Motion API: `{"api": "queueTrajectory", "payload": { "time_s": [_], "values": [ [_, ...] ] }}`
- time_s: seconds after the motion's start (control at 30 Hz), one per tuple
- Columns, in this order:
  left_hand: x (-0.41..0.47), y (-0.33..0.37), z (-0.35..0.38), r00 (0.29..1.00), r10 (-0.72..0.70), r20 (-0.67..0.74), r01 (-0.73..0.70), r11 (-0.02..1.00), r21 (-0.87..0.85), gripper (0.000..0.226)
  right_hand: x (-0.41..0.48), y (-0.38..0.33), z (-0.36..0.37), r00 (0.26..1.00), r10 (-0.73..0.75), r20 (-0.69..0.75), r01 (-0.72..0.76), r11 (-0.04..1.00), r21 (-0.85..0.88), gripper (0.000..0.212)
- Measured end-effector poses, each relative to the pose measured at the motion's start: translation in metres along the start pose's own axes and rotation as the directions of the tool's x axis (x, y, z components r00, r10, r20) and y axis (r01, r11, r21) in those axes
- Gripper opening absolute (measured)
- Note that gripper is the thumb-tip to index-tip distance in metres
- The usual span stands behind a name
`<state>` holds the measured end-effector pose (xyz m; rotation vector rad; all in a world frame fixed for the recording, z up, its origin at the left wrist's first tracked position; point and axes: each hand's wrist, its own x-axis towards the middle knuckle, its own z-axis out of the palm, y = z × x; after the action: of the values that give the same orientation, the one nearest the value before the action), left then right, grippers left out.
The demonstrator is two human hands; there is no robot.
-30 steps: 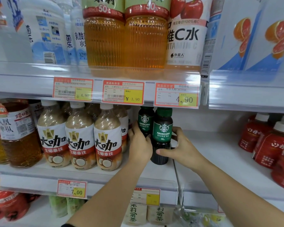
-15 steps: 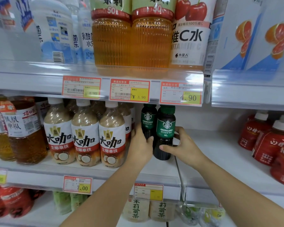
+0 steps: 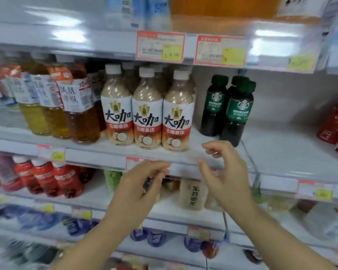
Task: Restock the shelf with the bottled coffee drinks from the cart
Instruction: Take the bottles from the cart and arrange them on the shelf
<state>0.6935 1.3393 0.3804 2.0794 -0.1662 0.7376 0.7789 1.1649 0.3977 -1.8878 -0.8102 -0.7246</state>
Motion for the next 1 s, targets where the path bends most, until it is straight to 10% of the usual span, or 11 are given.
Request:
{"api": "queueTrajectory", "payload": {
  "time_s": [0.17,0.43,0.7,1.0],
  "values": [
    [-0.075,-0.074,-0.061,0.97,-0.243,-0.018,0.244,0.966,0.081,0.021,-0.071,-0.047,0.114,0.921,0.034,0.389,-0.063,0.996,0.063,0.021],
    [-0.255,-0.223,-0.152,0.731,-0.668,-0.142,0.683,0.719,0.131,0.02,-0.213,-0.063,0.302,0.534,0.239,0.811,-0.288,0.953,-0.091,0.021],
    [-0.408,-0.319,-0.17,0.43,-0.881,-0.199,0.898,0.396,0.19,0.027,-0.345,-0.046,0.423,0.156,0.417,0.895,-0.343,0.873,-0.347,0.025],
    [-0.497,-0.394,-0.144,0.446,-0.867,-0.22,0.87,0.363,0.333,0.032,-0.425,-0.026,0.522,-0.07,0.465,0.883,-0.392,0.801,-0.453,0.043]
  ]
}}
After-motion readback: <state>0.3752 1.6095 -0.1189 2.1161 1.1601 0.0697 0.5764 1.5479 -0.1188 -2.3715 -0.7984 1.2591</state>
